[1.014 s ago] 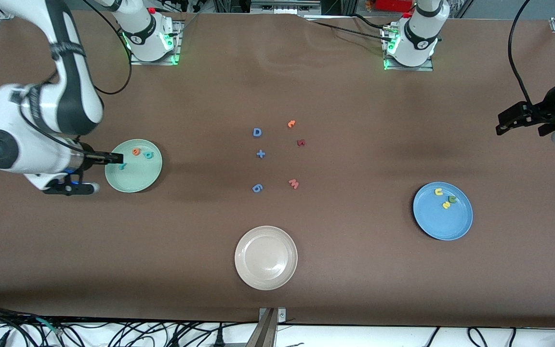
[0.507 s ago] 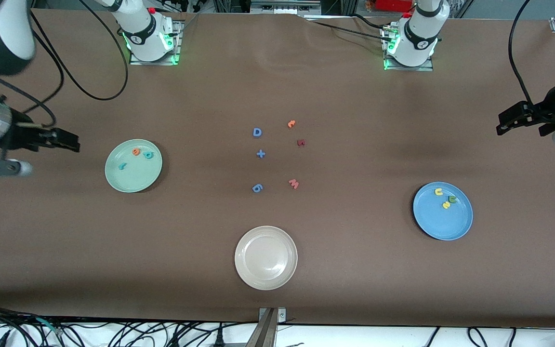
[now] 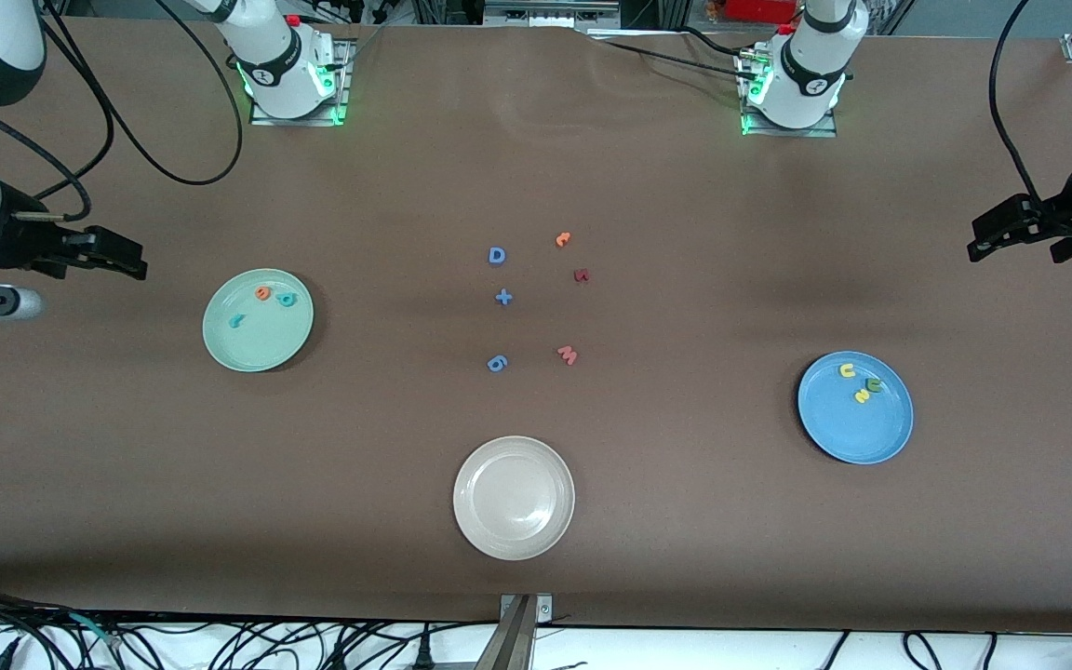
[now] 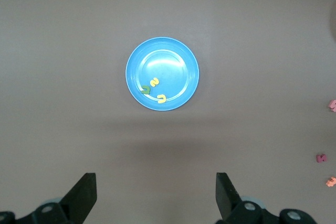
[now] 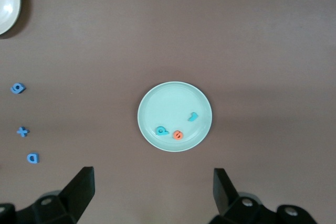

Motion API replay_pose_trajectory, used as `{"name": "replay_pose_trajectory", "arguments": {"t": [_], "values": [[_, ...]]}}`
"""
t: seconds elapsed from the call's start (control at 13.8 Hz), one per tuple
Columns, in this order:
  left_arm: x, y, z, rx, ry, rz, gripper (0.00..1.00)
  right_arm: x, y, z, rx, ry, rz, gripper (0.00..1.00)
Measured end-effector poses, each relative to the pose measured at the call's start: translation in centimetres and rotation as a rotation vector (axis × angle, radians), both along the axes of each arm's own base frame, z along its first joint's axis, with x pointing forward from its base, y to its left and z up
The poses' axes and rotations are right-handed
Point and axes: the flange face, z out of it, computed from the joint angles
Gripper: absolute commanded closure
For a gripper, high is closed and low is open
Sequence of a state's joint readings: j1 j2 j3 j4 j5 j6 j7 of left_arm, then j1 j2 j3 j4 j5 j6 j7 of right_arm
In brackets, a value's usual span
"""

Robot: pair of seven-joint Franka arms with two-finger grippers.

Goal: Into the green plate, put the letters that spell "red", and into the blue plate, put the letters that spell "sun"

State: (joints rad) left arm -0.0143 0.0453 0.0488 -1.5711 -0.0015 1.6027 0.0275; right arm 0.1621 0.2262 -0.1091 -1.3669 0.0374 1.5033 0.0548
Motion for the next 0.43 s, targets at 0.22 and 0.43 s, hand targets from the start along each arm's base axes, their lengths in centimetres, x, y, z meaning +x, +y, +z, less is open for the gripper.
{"name": "replay_pose_trajectory", "arguments": {"t": [0.22, 0.43], "values": [[0.05, 0.18, -0.09, 0.0, 0.001, 0.003, 0.0, -0.16, -0.02, 0.45, 0.006, -0.008, -0.002, 0.0], [0.09, 0.37, 0.49, 0.001, -0.011, 0.007, 0.0, -0.1, 0.32, 0.47, 0.007, -0.014, 0.003, 0.0]]}}
